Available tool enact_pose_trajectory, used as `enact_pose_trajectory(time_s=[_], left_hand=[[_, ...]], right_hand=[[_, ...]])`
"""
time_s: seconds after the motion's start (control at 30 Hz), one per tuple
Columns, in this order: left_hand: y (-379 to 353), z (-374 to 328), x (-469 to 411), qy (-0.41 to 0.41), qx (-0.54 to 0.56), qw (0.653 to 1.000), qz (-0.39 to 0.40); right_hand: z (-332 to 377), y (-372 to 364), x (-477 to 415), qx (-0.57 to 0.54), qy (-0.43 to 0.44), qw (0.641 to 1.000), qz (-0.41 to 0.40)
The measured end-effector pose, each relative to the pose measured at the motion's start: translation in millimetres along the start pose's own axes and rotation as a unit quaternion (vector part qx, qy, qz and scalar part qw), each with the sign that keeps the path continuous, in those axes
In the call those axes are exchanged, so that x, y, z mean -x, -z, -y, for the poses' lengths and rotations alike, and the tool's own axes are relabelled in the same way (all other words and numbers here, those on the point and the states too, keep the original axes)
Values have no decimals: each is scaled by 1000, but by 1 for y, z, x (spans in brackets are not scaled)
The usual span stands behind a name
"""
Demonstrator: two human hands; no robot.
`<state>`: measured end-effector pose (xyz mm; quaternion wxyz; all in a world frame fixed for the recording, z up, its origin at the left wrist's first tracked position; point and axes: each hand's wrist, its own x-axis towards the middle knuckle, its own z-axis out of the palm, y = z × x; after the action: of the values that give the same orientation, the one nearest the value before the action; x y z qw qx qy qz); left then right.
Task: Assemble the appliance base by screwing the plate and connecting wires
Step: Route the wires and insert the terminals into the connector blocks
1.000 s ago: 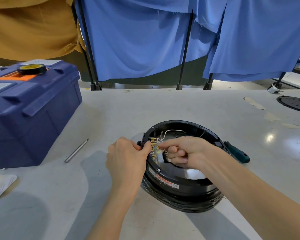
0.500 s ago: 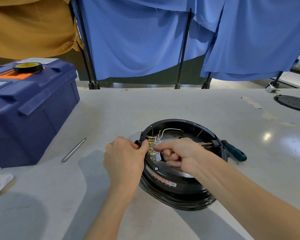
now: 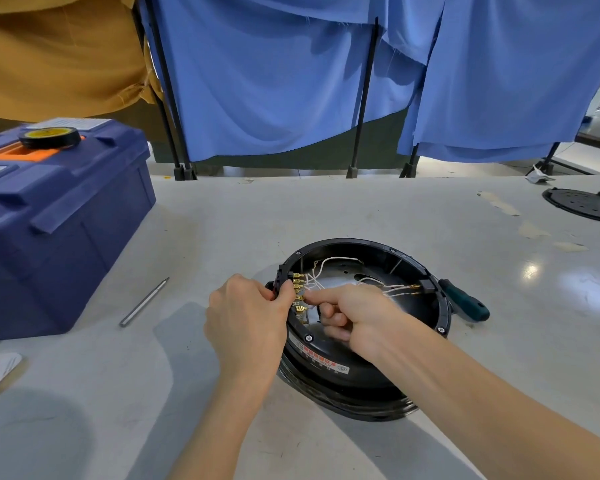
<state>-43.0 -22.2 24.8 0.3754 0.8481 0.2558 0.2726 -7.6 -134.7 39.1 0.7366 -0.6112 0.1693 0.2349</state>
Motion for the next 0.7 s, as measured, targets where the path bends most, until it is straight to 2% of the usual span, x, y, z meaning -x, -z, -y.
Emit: enact_pose_trajectory(time_s=[0.7], left_hand=[[0, 3, -3, -19, -3, 1000, 10]], right_hand=[[-1, -2, 2, -26, 24, 999, -27]])
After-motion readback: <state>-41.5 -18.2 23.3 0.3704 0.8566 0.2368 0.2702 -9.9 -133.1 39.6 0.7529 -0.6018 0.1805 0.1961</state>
